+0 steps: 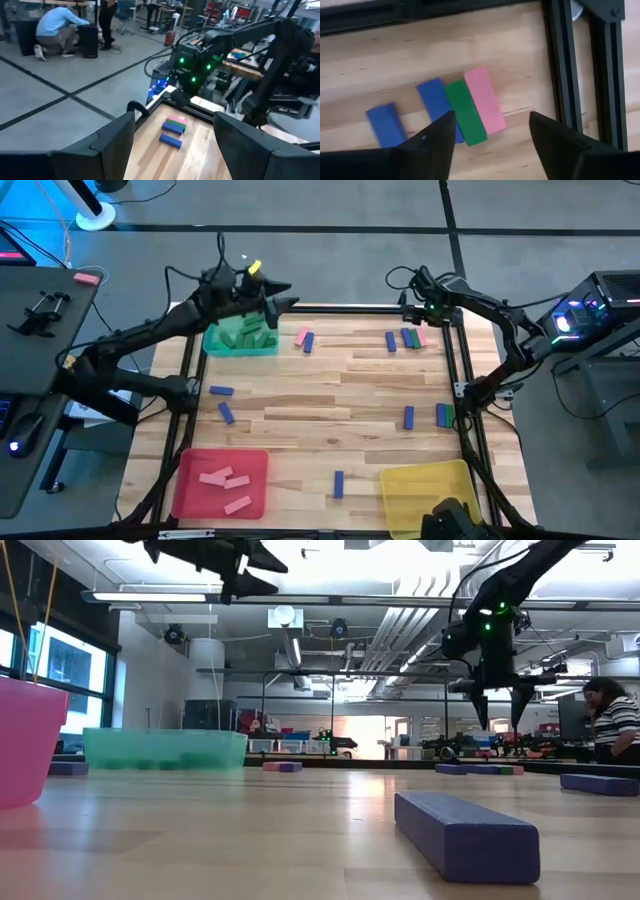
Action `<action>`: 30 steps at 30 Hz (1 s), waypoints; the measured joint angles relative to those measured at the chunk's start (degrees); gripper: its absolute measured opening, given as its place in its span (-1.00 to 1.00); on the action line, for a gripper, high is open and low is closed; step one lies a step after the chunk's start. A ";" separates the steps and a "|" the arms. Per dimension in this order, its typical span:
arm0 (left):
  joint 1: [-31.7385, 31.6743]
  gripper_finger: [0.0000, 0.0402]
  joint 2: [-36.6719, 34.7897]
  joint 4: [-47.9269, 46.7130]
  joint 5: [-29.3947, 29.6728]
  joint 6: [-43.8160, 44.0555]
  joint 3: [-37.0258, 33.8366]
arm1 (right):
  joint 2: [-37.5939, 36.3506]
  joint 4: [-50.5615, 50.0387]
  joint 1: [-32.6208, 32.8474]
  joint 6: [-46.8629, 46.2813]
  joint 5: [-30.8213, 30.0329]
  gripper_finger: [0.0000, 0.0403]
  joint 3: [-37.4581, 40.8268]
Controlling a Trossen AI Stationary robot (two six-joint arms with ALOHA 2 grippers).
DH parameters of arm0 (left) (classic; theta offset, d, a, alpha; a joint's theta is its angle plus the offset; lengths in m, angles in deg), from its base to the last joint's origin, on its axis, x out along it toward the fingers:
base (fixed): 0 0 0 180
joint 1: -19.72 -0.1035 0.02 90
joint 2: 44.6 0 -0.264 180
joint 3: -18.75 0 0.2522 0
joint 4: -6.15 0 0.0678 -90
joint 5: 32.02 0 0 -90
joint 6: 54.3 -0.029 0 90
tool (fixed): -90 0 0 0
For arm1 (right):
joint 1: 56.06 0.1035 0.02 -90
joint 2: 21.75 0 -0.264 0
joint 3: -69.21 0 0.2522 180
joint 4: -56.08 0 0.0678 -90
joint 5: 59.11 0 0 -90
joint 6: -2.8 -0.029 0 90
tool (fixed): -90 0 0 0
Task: Sort blocks
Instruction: Put the pink block into the pink bin
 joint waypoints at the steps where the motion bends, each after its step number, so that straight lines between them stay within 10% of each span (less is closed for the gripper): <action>1: -0.97 0.28 0.48 0.46 -1.46 0.00 0.00 | 0.52 0.04 -0.06 -0.49 -0.13 0.08 0.24; 10: -8.68 0.28 0.36 0.92 -10.48 -0.16 0.00 | 2.44 -1.88 -0.06 -2.59 0.78 -0.93 1.06; 30: -13.56 0.28 0.38 0.72 -11.83 0.04 0.00 | 6.81 -0.35 -1.70 0.37 1.87 -1.00 1.09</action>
